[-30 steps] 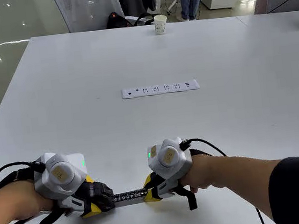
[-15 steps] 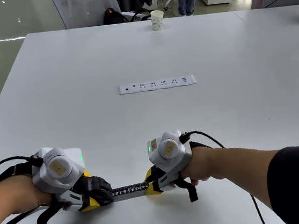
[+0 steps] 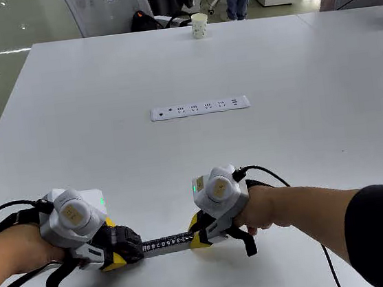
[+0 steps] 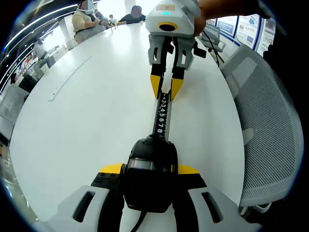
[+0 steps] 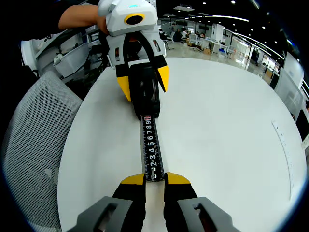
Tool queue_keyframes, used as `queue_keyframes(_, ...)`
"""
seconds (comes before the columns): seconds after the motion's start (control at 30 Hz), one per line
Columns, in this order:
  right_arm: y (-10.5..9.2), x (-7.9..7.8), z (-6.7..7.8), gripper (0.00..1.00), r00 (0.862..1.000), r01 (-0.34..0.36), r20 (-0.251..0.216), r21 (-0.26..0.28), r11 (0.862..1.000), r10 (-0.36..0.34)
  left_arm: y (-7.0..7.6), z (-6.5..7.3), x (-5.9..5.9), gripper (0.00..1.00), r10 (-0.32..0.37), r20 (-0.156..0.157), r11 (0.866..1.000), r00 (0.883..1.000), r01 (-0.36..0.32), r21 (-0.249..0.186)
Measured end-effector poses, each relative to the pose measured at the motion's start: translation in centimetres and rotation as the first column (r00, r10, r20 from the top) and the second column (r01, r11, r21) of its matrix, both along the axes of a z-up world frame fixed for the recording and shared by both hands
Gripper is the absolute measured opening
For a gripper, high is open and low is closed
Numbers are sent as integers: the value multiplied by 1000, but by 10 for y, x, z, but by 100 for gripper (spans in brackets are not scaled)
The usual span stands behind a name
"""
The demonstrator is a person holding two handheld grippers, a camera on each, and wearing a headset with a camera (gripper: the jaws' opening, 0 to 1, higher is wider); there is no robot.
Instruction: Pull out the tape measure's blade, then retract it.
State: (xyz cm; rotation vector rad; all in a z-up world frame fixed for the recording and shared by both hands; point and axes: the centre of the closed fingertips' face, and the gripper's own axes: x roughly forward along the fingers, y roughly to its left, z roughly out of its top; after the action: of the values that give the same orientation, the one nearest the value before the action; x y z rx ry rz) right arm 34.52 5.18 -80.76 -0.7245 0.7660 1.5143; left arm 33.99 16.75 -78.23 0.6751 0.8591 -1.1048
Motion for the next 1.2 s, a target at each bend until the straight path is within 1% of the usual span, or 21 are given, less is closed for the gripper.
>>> queue_keyframes(0.4, -10, 0, 1, 10, 1000, 9, -9, -7, 1000, -10, 0, 1, -1, 33, 1, 1, 1000, 1000, -1, 0)
queue_keyframes(1.2, -22, 2, 1, 10, 1000, 12, -12, -20, 1000, -12, -1, 1, 0, 33, 5, -1, 1000, 1000, -5, -4)
